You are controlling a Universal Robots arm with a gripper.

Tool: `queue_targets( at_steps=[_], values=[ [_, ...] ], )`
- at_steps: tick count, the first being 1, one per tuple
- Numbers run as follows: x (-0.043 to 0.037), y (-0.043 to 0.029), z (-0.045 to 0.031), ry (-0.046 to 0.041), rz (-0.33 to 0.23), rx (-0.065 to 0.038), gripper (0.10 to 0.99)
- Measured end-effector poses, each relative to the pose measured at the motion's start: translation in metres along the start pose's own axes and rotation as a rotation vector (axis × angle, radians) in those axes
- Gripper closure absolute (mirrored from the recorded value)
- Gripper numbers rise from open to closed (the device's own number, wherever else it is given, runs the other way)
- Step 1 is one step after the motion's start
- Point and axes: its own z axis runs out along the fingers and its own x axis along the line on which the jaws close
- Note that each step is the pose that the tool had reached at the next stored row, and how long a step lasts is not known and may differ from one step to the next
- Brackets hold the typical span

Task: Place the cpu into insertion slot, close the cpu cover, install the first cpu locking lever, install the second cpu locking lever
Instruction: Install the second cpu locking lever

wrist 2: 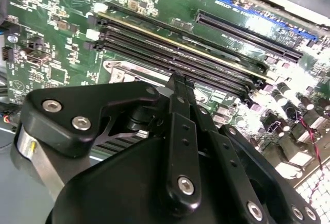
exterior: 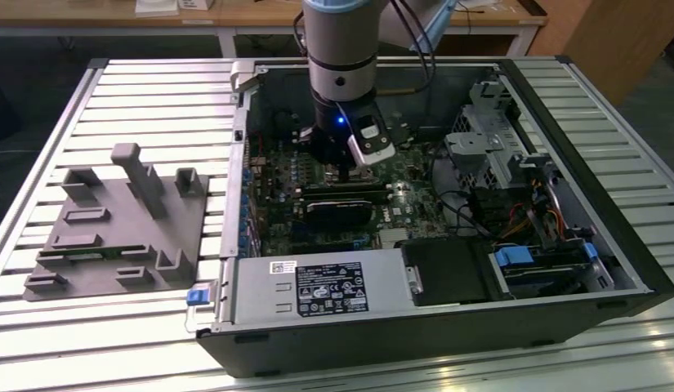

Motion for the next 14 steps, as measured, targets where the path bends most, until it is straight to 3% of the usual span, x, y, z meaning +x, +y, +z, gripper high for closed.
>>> queue_targets(
  at_steps=[14],
  values=[
    [0.0054,-0.0153,0.0068,0.0156,0.006,-0.078,0.98]
  ],
)
